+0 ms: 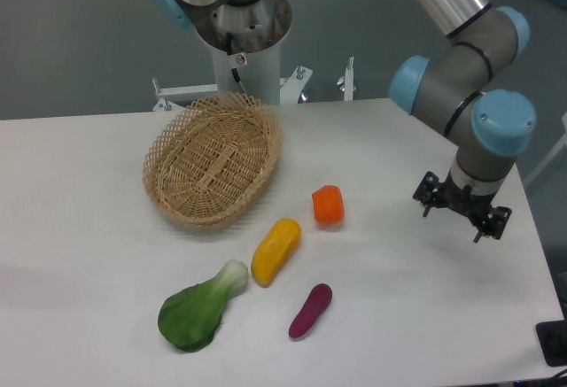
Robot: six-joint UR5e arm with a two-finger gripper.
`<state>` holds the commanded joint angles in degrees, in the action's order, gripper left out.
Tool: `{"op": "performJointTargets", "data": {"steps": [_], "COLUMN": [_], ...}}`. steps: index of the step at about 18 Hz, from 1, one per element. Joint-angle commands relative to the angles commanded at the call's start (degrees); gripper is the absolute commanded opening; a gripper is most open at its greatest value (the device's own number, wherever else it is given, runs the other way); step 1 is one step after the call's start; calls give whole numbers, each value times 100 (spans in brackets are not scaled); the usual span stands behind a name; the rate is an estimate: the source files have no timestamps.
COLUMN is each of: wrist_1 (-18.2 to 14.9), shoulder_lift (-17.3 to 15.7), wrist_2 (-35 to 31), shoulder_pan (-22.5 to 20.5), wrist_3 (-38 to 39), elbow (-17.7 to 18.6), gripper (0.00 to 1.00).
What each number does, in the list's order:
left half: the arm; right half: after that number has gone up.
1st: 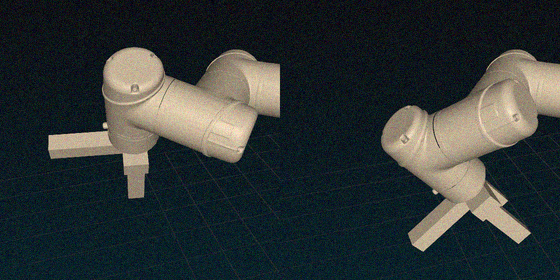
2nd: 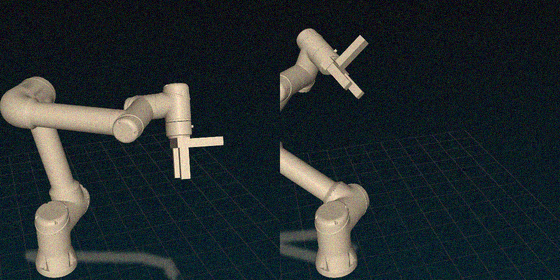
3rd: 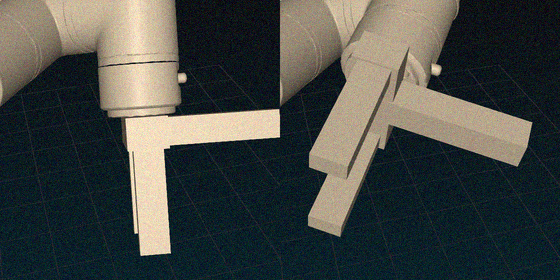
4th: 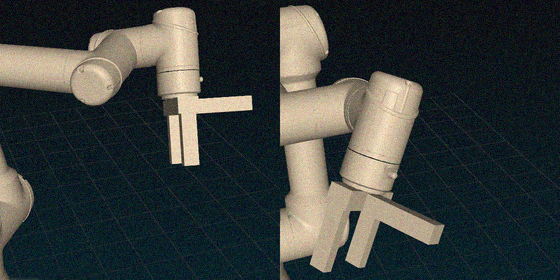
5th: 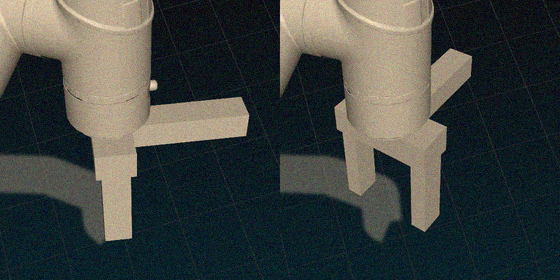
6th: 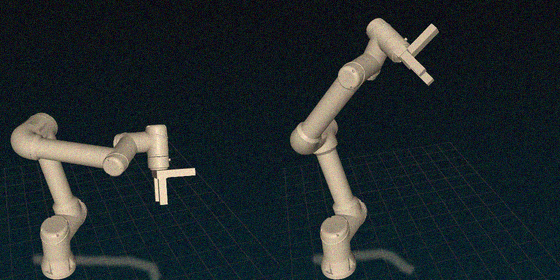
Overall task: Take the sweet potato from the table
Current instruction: 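Move the open gripper over the purple sweet potato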
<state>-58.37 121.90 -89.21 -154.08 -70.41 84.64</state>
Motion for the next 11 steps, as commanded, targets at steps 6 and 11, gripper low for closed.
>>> {"op": "performJointTargets", "data": {"steps": [6,11], "wrist_1": [342,817], "shoulder_lift": [132,272], "wrist_2": [9,9], "shoulder_pan": [553,914], "wrist_3": [694,1371], "elbow": [-9,-9], "gripper": [100,100]}}
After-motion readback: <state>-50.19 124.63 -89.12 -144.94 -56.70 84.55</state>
